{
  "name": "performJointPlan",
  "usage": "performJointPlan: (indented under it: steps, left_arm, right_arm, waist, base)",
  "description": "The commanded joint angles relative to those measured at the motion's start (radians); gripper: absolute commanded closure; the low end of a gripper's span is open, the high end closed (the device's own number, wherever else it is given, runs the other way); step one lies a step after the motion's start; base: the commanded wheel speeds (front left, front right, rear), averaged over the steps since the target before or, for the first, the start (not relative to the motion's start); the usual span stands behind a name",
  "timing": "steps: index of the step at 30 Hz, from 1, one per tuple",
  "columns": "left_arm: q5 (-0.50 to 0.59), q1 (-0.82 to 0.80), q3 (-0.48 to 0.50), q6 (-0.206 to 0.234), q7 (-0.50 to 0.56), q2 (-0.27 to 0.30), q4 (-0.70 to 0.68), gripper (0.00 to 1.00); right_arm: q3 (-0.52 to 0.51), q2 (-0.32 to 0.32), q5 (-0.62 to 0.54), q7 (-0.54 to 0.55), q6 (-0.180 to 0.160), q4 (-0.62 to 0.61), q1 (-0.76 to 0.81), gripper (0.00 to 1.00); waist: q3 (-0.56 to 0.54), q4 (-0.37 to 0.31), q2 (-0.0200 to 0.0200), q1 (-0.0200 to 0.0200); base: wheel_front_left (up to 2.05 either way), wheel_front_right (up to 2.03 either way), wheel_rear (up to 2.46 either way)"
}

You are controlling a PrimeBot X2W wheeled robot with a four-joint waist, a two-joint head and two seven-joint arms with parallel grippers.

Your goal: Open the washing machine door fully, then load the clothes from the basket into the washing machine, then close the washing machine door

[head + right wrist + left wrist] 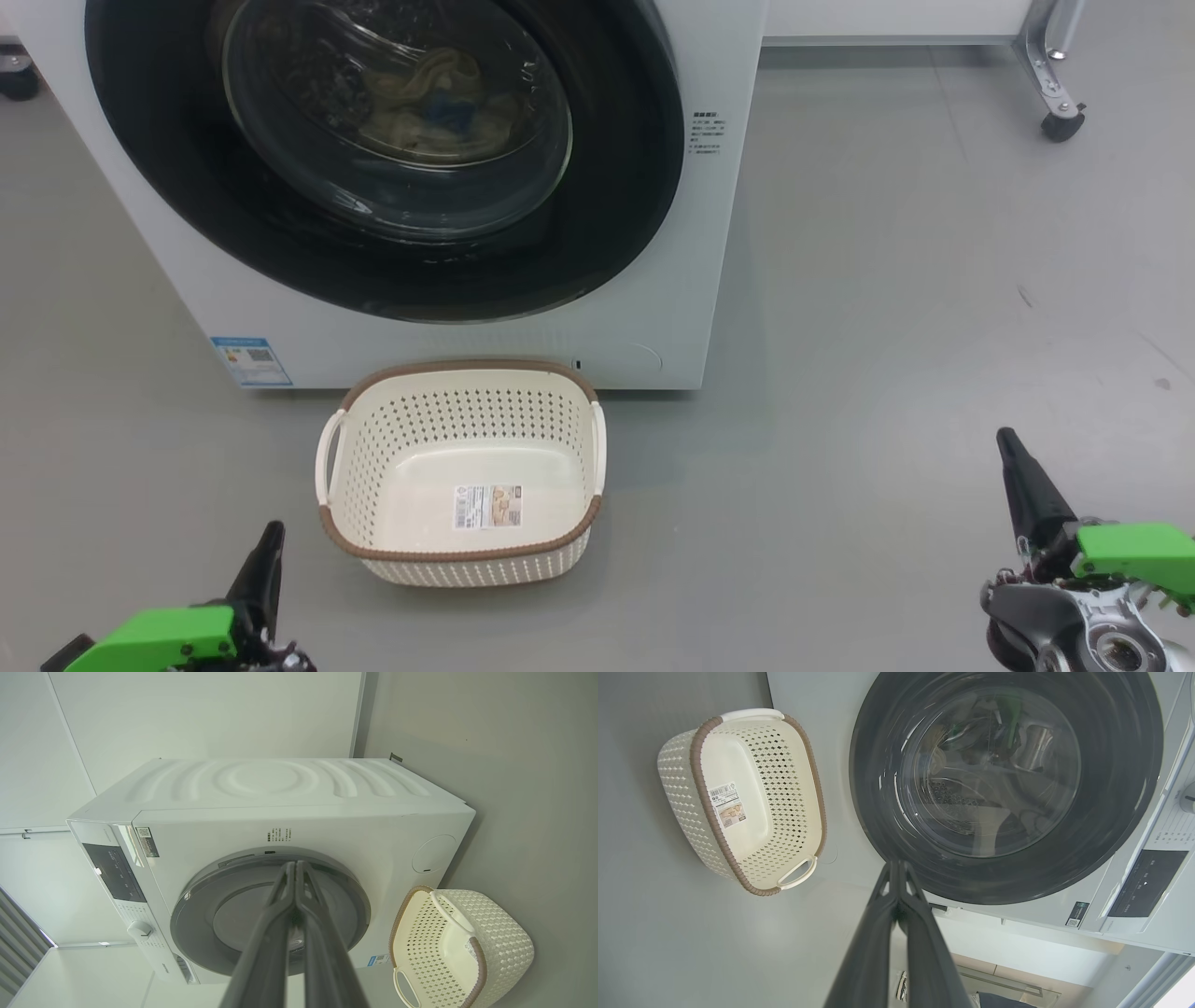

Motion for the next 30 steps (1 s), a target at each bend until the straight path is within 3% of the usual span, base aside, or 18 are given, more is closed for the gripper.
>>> performJointPlan:
  steps: [1,30]
  left_arm:
    - [-0.03,-0.051,0.044,-0.007,0.012,0.008,-0.037,1.0]
    - [-0.032,-0.051,0.048,-0.008,0.016,0.006,-0.037,1.0]
  right_arm:
    - [0.015,-0.025,0.035,0.012,-0.003,-0.025,-0.064,1.0]
    - [0.008,-0.02,0.034,0.019,-0.003,-0.023,-0.066,1.0]
  waist:
    - [0.0,-0.001,0.0,0.0]
    - [0.0,-0.001,0.0,0.0]
  base:
    - [0.0,0.0,0.0]
    - [0.0,0.0,0.0]
